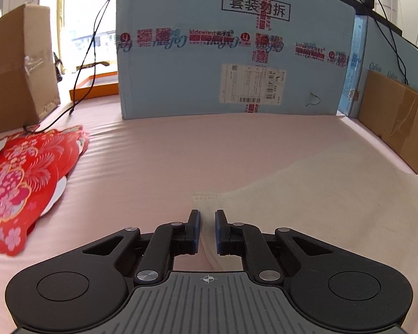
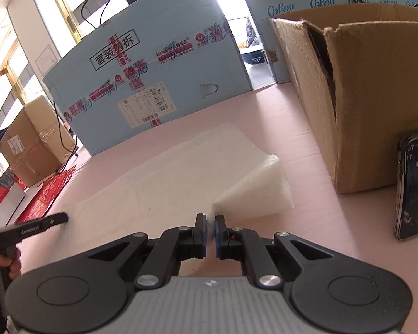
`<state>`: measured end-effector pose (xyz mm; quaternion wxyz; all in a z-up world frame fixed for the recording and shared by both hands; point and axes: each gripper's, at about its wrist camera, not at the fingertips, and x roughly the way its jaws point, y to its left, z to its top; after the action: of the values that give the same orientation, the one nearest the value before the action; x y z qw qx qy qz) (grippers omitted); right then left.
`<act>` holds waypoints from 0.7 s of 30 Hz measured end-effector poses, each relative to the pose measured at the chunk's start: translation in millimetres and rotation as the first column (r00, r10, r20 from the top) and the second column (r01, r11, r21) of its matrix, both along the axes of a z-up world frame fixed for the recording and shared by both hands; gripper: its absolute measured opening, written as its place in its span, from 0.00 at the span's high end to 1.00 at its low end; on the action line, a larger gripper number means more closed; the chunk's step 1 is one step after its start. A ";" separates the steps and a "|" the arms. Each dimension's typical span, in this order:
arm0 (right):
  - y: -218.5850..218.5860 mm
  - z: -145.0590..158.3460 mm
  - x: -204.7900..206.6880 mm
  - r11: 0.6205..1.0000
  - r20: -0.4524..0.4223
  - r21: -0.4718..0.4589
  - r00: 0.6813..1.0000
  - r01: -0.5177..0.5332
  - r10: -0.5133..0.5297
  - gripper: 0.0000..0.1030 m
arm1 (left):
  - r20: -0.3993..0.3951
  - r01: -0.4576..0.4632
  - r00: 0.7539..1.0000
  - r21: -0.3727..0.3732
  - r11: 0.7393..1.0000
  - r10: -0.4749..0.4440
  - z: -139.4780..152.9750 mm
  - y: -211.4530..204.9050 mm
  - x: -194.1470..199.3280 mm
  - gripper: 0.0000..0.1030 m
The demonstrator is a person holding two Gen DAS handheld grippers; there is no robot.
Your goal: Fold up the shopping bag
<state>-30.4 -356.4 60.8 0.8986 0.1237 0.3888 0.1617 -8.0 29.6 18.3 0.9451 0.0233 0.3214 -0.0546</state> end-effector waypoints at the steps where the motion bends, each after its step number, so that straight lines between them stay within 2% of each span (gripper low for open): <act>1: 1.3 -0.1 -3.0 1.000 -0.005 0.006 1.000 -0.025 0.025 0.92 | -0.004 0.009 1.000 0.014 1.000 -0.009 -0.5 -0.1 5.3 0.90; 4: 4.9 3.2 -11.9 0.995 -0.015 0.024 0.995 -0.101 0.101 0.85 | -0.003 0.028 1.000 0.077 0.997 -0.028 -2.9 -1.6 28.2 0.90; 5: 4.9 5.0 -14.9 0.993 -0.024 0.017 0.993 -0.116 0.117 0.76 | 0.001 0.030 1.000 0.093 0.995 -0.031 -3.0 -2.6 33.8 0.90; 6: 3.0 7.6 -18.0 0.993 -0.026 -0.002 0.993 -0.116 0.115 0.66 | 0.004 0.033 0.999 0.112 0.993 -0.033 -3.4 -4.3 38.7 0.90; 8: -3.3 14.5 -24.6 0.994 -0.014 -0.063 0.996 -0.086 0.086 0.53 | 0.013 0.023 1.000 0.143 0.989 -0.025 -3.7 -7.2 44.4 0.89; 10: -12.6 23.6 -32.3 0.987 0.014 -0.159 1.000 -0.023 0.026 0.49 | 0.041 -0.014 0.999 0.204 0.979 0.006 -0.7 -11.1 44.3 0.85; 12: -22.5 31.1 -37.8 0.972 0.046 -0.234 0.999 0.038 -0.028 0.47 | 0.092 -0.045 0.995 0.257 0.965 0.022 6.3 -14.8 37.2 0.66; 13: -27.6 35.2 -40.2 0.964 0.063 -0.259 0.997 0.065 -0.050 0.47 | 0.118 -0.053 0.993 0.269 0.962 0.022 11.5 -17.4 32.2 0.61; 14: -28.9 37.2 -41.3 0.961 0.074 -0.266 0.996 0.071 -0.053 0.47 | 0.152 -0.049 0.988 0.276 0.960 0.007 19.5 -23.1 22.7 0.51; 15: -28.2 38.0 -41.7 0.962 0.081 -0.266 0.996 0.066 -0.046 0.46 | 0.180 -0.029 0.983 0.273 0.961 -0.022 26.2 -29.7 12.7 0.41; 17: -24.7 38.7 -41.4 0.964 0.093 -0.261 0.995 0.046 -0.022 0.46 | 0.217 0.053 0.970 0.265 0.963 -0.113 33.1 -51.8 -16.3 0.30; 18: -20.8 38.1 -40.2 0.967 0.096 -0.254 0.995 0.025 0.000 0.46 | 0.224 0.111 0.959 0.268 0.957 -0.174 33.7 -65.6 -32.7 0.24; 21: 1.7 33.8 -32.2 0.964 0.100 -0.259 0.991 -0.057 0.086 0.46 | 0.213 0.241 0.927 0.288 0.927 -0.307 27.5 -98.5 -68.6 0.21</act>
<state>-62.6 -354.7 94.6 0.9206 -0.0162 0.3605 0.1491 -76.6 -68.9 45.9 0.9502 0.1971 0.1955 -0.1418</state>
